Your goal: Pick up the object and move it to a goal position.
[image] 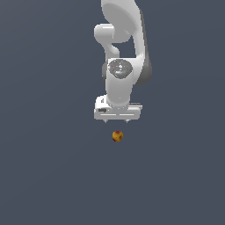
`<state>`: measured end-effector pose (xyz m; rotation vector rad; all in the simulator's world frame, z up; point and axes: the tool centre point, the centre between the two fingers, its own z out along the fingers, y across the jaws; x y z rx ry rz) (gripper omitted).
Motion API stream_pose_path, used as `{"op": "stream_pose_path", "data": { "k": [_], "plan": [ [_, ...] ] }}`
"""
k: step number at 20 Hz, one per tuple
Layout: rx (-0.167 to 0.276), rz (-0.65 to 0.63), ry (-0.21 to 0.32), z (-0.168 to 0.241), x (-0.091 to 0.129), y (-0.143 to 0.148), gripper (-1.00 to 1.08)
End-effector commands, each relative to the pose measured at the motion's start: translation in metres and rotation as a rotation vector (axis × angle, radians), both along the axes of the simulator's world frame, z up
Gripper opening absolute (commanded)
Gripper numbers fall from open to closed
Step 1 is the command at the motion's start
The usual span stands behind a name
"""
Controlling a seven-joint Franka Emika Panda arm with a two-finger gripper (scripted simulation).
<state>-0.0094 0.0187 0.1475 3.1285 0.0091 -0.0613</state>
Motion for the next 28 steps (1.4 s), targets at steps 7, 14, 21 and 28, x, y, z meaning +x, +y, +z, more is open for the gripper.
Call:
{"op": "stream_pose_path", "data": {
  "k": [7,14,21,28],
  "plan": [
    [-0.005,0.008,0.009,0.000,0.000,-0.009,1.00],
    [-0.007,0.017,0.014,0.000,-0.001,-0.013,1.00],
    [-0.006,-0.032,0.009,-0.005,0.002,-0.010,1.00],
    [-0.005,-0.148,-0.002,-0.016,0.008,-0.004,1.00]
  ]
}}
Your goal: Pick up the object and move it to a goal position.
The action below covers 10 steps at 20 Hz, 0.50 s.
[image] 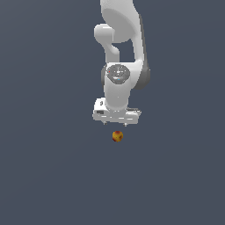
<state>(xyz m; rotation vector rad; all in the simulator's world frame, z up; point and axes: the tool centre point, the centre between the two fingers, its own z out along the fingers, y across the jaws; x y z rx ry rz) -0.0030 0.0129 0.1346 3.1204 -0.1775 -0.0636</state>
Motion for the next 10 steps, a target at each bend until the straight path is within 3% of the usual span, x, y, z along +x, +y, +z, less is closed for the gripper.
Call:
{"op": "stream_pose_path", "data": {
  "k": [1,10],
  "plan": [
    [0.000,-0.051,-0.004,-0.005,0.003,0.003,1.00],
    [0.001,-0.284,-0.025,-0.028,0.014,0.014,1.00]
  ]
}}
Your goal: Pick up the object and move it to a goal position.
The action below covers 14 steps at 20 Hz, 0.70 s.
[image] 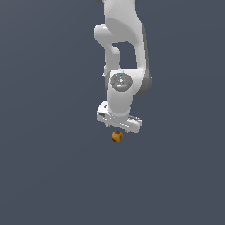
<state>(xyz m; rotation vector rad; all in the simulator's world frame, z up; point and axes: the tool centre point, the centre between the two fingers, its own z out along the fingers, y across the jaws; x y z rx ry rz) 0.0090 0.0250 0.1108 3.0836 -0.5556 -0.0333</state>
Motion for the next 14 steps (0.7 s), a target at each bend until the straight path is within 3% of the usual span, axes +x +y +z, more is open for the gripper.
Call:
{"op": "stream_pose_path", "data": {
  "k": [1,14],
  "plan": [
    [0.000,-0.065,-0.006,-0.006,0.003,0.003,1.00],
    [0.001,-0.252,-0.022,-0.025,0.011,0.012,1.00]
  ]
}}
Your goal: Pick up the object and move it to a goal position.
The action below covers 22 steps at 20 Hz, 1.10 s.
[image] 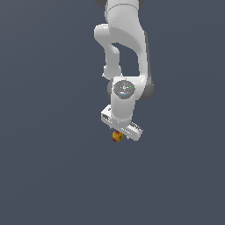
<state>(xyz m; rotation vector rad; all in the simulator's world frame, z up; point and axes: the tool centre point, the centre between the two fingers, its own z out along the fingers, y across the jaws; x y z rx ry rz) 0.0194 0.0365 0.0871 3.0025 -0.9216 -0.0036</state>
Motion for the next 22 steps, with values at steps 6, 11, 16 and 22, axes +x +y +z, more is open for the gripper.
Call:
{"op": "stream_pose_path", "data": {
  "k": [6,11,16,22],
  "plan": [
    [0.000,-0.020,-0.002,-0.002,0.001,0.001,1.00],
    [0.000,-0.021,-0.002,-0.016,0.000,0.001,1.00],
    [0.000,-0.023,-0.002,-0.042,0.000,0.001,1.00],
    [0.000,-0.024,-0.002,-0.052,0.001,0.001,1.00]
  ]
}}
